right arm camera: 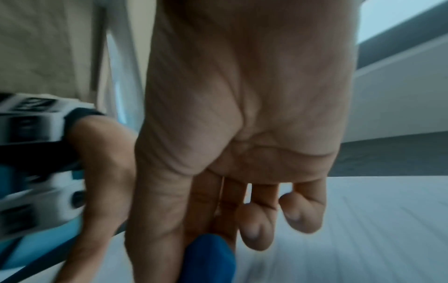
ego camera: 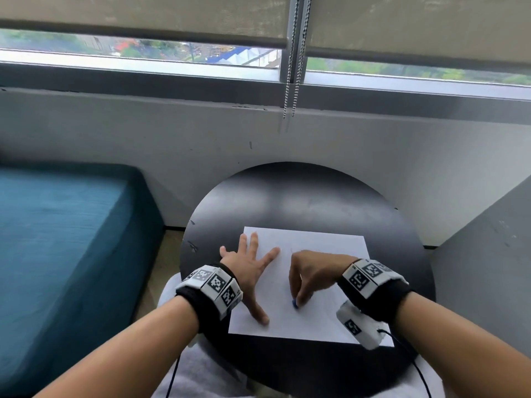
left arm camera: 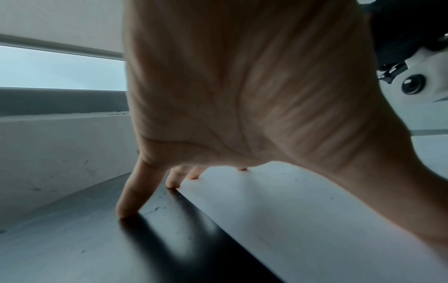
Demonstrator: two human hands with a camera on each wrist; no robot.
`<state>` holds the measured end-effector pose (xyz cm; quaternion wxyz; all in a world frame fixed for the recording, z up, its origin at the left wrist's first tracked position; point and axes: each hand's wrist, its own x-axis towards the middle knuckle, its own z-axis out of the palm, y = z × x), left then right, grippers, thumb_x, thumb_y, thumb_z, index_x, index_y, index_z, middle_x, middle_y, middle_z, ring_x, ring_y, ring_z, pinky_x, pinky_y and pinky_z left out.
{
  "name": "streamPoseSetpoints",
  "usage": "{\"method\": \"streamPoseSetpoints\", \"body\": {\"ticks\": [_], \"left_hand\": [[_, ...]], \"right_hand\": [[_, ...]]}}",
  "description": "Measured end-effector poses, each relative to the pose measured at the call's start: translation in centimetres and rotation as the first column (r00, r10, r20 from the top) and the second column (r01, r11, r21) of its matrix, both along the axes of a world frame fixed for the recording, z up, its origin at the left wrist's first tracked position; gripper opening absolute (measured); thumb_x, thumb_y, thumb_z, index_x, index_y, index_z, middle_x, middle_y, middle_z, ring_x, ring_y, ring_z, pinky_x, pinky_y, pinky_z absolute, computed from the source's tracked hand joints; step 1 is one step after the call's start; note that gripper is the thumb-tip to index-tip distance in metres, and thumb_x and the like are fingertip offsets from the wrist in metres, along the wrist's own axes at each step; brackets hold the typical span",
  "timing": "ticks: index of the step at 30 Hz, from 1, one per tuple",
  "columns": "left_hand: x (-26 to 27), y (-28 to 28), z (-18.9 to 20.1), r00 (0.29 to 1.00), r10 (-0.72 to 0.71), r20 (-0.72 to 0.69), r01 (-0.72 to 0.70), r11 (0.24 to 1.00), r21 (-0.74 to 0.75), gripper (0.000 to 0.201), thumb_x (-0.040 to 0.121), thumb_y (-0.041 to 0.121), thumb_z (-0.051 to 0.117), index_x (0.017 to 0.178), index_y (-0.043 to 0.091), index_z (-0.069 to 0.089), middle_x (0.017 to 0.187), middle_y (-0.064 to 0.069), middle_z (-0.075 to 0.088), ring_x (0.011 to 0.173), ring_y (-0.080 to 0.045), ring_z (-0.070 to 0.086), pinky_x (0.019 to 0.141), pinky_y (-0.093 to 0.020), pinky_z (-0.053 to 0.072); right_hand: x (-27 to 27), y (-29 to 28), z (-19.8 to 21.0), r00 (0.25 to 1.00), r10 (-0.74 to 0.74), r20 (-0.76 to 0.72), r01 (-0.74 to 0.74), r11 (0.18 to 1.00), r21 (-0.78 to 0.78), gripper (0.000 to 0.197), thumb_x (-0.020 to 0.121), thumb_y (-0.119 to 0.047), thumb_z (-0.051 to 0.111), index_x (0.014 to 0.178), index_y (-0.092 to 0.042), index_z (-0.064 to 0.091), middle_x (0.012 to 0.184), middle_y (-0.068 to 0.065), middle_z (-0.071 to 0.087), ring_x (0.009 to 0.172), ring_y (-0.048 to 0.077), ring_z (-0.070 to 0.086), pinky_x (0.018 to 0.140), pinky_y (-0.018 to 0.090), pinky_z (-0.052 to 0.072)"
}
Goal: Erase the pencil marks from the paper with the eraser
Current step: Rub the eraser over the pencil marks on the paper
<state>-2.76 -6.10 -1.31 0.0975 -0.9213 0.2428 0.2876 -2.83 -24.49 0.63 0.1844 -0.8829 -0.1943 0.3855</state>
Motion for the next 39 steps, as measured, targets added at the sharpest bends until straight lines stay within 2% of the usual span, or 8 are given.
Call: {"method": "streamPoseSetpoints", "body": {"ticks": [4,9,18,23,25,29,35,39], "left_hand": [[0.0,0.0,-0.2,1.000,0.001,0.006,-0.001,1.000,0.000,0.151,0.047,0.078,0.080,0.153,0.037,-0.020,0.160,-0.019,-0.022,0.148,-0.039,-0.020,0.110,-0.073,0.019],[0.0,-0.2,0.2,1.000,-0.002,-0.015,0.002,1.000,0.007,0.151,0.049,0.077,0.080,0.153,0.037,-0.021,0.160,-0.019,-0.023,0.148,-0.040,-0.021,0.109,-0.074,0.018],[-0.1,0.2,0.0,1.000,0.003,0.009,-0.003,1.000,-0.016,0.153,0.048,0.078,0.080,0.154,0.031,-0.020,0.161,-0.017,-0.021,0.148,-0.037,-0.019,0.109,-0.073,0.019],[-0.3,-0.1,-0.1,1.000,0.002,0.022,-0.002,1.000,0.000,0.154,0.049,0.078,0.079,0.155,0.025,-0.020,0.161,-0.017,-0.022,0.149,-0.038,-0.018,0.110,-0.072,0.020],[-0.3,-0.1,0.2,1.000,0.009,0.008,-0.009,1.000,0.014,0.154,0.050,0.076,0.080,0.154,0.024,-0.022,0.161,-0.017,-0.024,0.149,-0.038,-0.019,0.110,-0.072,0.019],[-0.2,0.0,0.1,1.000,0.017,-0.004,-0.017,1.000,0.008,0.154,0.050,0.076,0.080,0.154,0.025,-0.022,0.160,-0.017,-0.025,0.149,-0.038,-0.020,0.111,-0.071,0.018],[-0.1,-0.1,-0.1,1.000,0.016,-0.005,-0.016,1.000,0.017,0.155,0.050,0.078,0.079,0.154,0.025,-0.023,0.160,-0.016,-0.026,0.148,-0.038,-0.021,0.112,-0.070,0.016],[0.0,0.1,-0.1,1.000,0.013,-0.012,-0.012,1.000,0.018,0.156,0.049,0.079,0.079,0.154,0.025,-0.024,0.160,-0.016,-0.027,0.148,-0.038,-0.022,0.112,-0.070,0.016]], "right_hand": [[0.7,-0.8,-0.3,0.980,-0.143,0.141,0.130,0.987,0.096,0.009,0.068,-0.017,0.081,0.076,-0.015,0.077,0.073,-0.004,0.071,0.061,0.003,0.056,0.055,0.017,0.042],[-0.6,-0.4,-0.1,0.999,0.041,-0.033,-0.041,0.999,-0.004,0.011,0.069,-0.017,0.081,0.078,-0.012,0.078,0.080,0.005,0.075,0.064,0.005,0.060,0.052,0.013,0.040],[5.8,-0.2,-0.9,0.924,-0.266,0.275,0.231,0.961,0.154,0.009,0.065,-0.024,0.082,0.073,-0.021,0.078,0.071,-0.003,0.073,0.064,0.008,0.062,0.069,0.035,0.054],[1.9,-0.2,-1.0,0.987,-0.077,0.143,0.058,0.989,0.137,0.010,0.069,-0.015,0.081,0.078,-0.013,0.078,0.064,-0.010,0.065,0.057,-0.001,0.053,0.056,0.014,0.040],[2.1,0.0,-0.7,0.990,-0.031,0.134,0.016,0.993,0.116,0.010,0.069,-0.019,0.081,0.078,-0.014,0.078,0.068,-0.007,0.068,0.060,0.002,0.054,0.057,0.018,0.041],[4.9,0.1,-0.7,0.932,-0.178,0.315,0.129,0.977,0.171,0.010,0.069,-0.020,0.081,0.077,-0.015,0.078,0.074,0.001,0.073,0.062,0.008,0.058,0.066,0.031,0.049],[-0.1,0.1,-1.2,0.982,-0.073,0.177,0.036,0.978,0.204,0.006,0.070,-0.013,0.078,0.076,-0.013,0.077,0.064,-0.013,0.061,0.061,0.003,0.053,0.060,0.015,0.039],[-2.3,-0.6,-1.7,0.984,-0.030,0.175,-0.005,0.980,0.201,0.005,0.073,-0.019,0.076,0.078,-0.017,0.075,0.074,-0.010,0.065,0.067,0.005,0.055,0.067,0.023,0.047]]}}
